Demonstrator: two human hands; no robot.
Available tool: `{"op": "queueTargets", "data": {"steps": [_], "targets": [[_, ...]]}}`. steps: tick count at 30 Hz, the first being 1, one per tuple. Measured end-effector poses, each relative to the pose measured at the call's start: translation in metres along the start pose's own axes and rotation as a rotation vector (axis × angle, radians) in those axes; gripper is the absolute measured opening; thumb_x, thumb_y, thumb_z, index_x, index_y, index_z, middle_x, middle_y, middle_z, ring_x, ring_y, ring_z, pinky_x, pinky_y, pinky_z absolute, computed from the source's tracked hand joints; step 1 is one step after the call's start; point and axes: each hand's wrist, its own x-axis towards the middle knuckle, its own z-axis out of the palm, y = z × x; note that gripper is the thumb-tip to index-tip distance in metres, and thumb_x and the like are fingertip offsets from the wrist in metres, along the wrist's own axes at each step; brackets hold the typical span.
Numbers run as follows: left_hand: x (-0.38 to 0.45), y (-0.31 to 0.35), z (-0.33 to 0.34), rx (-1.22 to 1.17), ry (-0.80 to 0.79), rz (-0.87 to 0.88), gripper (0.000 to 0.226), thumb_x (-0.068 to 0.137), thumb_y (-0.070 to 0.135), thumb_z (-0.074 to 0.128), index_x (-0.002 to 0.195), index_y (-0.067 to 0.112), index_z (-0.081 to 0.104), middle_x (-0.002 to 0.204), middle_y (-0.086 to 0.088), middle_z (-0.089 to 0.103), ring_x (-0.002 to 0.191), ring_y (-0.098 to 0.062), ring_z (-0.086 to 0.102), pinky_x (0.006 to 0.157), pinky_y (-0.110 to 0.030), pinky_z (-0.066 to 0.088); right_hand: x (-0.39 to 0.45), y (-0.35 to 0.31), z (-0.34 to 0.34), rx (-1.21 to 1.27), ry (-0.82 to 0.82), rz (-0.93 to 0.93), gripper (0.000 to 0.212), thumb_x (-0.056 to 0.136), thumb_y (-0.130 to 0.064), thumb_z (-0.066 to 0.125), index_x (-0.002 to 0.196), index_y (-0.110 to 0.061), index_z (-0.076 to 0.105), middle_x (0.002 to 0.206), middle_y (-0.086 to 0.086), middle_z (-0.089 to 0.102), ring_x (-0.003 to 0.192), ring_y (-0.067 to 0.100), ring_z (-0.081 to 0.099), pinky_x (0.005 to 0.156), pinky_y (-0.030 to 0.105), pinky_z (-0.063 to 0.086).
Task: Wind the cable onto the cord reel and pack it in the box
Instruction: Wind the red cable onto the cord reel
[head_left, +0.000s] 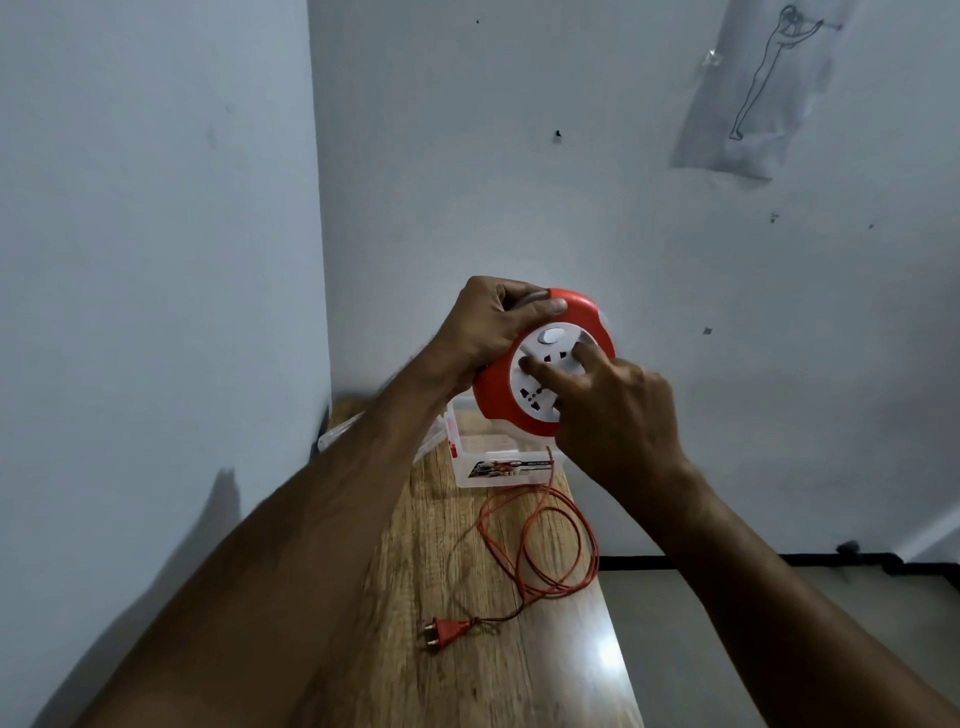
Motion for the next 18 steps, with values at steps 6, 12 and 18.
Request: {"op": "queueTargets", "data": {"steps": [6, 12, 18], "targets": [[-0.001, -0.005, -0.001, -0.044, 0.045, 0.017, 0.029, 0.093, 0.032, 0.072, 0.117, 0.016, 0.075, 0.101, 0.005, 0.078, 0.083, -0.013, 0.077, 0.075, -0.025, 0.063, 0.009, -0.004, 0.008, 0.414, 0.204, 0.306, 0.062, 0.076, -0.048, 0.080, 0.125, -0.014, 0.068, 0.100, 0.013, 0.078, 0.074, 0.027, 0.075, 0.070, 0.037, 0.064], [0.001, -0.009, 0.006, -0.008, 0.108, 0.077, 0.036, 0.092, 0.033, 0.073, 0.121, 0.013, 0.073, 0.110, 0.000, 0.077, 0.084, -0.011, 0.077, 0.076, -0.025, 0.063, 0.019, -0.034, 0.014, 1.203, 0.239, 1.137, 0.060, 0.072, -0.049, 0.086, 0.118, -0.022, 0.059, 0.113, 0.002, 0.070, 0.088, 0.023, 0.075, 0.065, 0.041, 0.065], [0.001, -0.014, 0.005, 0.063, 0.063, 0.090, 0.032, 0.090, 0.030, 0.076, 0.116, 0.011, 0.075, 0.096, 0.007, 0.075, 0.078, -0.001, 0.074, 0.071, -0.017, 0.059, 0.030, -0.045, -0.010, 2.301, 0.182, 1.795, 0.047, 0.088, -0.027, 0.078, 0.120, -0.002, 0.054, 0.093, 0.022, 0.072, 0.059, 0.021, 0.071, 0.045, 0.026, 0.057]]}}
